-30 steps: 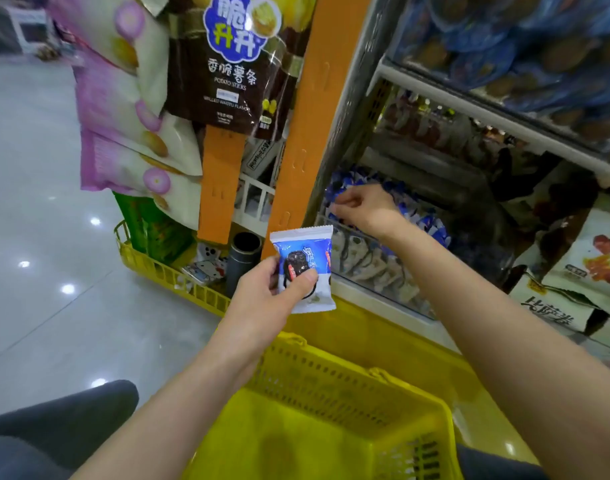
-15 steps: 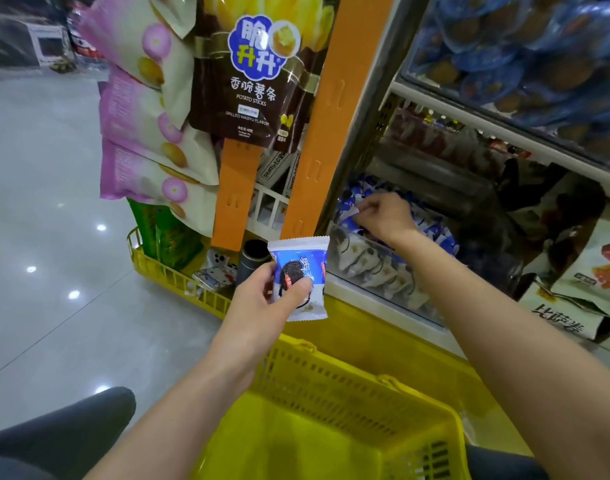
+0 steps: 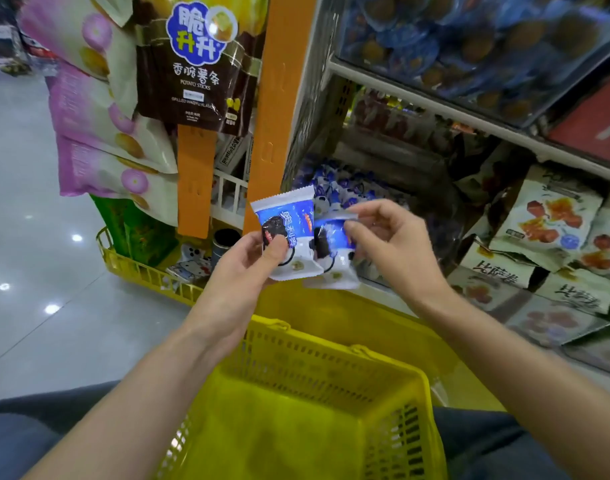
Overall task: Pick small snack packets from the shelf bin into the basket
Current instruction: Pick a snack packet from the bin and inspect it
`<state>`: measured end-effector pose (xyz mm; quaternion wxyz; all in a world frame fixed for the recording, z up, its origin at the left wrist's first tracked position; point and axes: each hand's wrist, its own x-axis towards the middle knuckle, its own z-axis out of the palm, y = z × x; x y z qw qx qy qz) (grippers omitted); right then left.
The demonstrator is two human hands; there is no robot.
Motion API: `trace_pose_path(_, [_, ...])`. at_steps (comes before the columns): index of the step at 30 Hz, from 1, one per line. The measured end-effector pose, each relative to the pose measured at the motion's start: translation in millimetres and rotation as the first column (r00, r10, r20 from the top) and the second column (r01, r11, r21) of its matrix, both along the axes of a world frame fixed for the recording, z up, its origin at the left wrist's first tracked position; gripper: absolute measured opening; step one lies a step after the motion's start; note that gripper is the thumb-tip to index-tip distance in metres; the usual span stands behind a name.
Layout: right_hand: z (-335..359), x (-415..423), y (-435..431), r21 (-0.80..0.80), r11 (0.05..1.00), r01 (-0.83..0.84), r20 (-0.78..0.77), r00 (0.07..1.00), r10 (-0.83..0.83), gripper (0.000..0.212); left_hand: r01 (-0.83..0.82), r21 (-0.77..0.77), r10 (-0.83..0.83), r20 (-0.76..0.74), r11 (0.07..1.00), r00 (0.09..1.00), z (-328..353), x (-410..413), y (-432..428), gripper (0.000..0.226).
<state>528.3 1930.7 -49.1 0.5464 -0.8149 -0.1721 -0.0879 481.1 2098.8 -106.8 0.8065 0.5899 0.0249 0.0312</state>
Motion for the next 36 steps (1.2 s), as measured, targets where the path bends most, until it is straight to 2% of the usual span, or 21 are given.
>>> trace_pose_path(2, [-7.7, -11.5, 2.4, 0.077, 0.995, -0.059, -0.171, 0.983, 0.071, 0.017, 0.064, -0.018, -0.064, -0.018, 0.998, 0.998, -1.5, -2.2, -3.8, 0.048])
trace_pose_path(4, [-12.1, -18.4, 4.3, 0.104, 0.993, -0.057, -0.270, 0.959, 0.083, 0.015, 0.132, -0.079, -0.135, -0.045, 0.988, 0.990, -4.2, -4.7, -7.2, 0.048])
trace_pose_path(8, [-16.0, -24.5, 3.7, 0.103, 0.992, -0.070, -0.317, 0.943, 0.100, 0.016, 0.208, -0.162, -0.230, -0.126, 0.965, 0.965, -4.3, -7.3, -6.5, 0.062])
trace_pose_path(14, [-9.6, -24.6, -2.6, 0.062, 0.975, -0.215, -0.422, 0.879, 0.221, 0.026, 0.316, -0.044, -0.317, -0.226, 0.948, 0.921, -0.9, -7.6, -3.0, 0.067])
trace_pose_path(16, [-7.8, -21.8, -1.3, -0.013, 0.975, -0.222, -0.394, 0.897, 0.199, 0.037, 0.284, 0.036, -0.269, -0.234, 0.958, 0.934, -0.3, -6.5, -2.9, 0.070])
trace_pose_path(19, [-2.5, -13.6, 4.5, -0.087, 0.982, -0.165, -0.309, 0.942, 0.131, 0.028, 0.252, 0.043, -0.236, -0.235, 0.967, 0.943, 0.9, -3.9, -3.2, 0.071])
trace_pose_path(22, [13.8, 2.2, 10.2, 0.014, 0.998, -0.059, -0.251, 0.966, 0.061, 0.016, 0.187, -0.002, -0.181, -0.271, 0.982, 0.945, 0.4, 0.6, -0.4, 0.047])
trace_pose_path(25, [30.7, 35.9, 13.9, 0.086, 0.984, 0.157, -0.098, 0.984, -0.148, 0.021, 0.028, 0.028, -0.017, -0.318, 0.999, 0.948, -2.2, 6.6, 4.4, 0.027])
trace_pose_path(27, [31.9, 65.9, 16.9, -0.017, 0.948, 0.317, -0.021, 0.948, -0.317, 0.019, -0.013, 0.047, 0.027, -0.329, 0.999, 0.944, -2.6, 8.6, 5.3, 0.029])
trace_pose_path(29, [24.4, 93.2, 23.0, -0.181, 0.918, 0.352, -0.041, 0.930, -0.365, 0.016, -0.021, 0.050, 0.036, -0.332, 0.999, 0.943, -2.7, 9.9, 5.4, 0.030])
trace_pose_path(32, [6.1, 117.2, 33.9, -0.428, 0.874, 0.230, -0.162, 0.932, -0.324, 0.014, -0.038, 0.046, 0.051, -0.332, 0.998, 0.942, -2.4, 10.4, 6.0, 0.029])
trace_pose_path(36, [-6.3, 134.1, 42.0, -0.590, 0.807, 0.033, -0.288, 0.925, -0.248, 0.026, -0.067, 0.048, 0.079, -0.316, 0.997, 0.945, -1.3, 12.5, 7.5, 0.029])
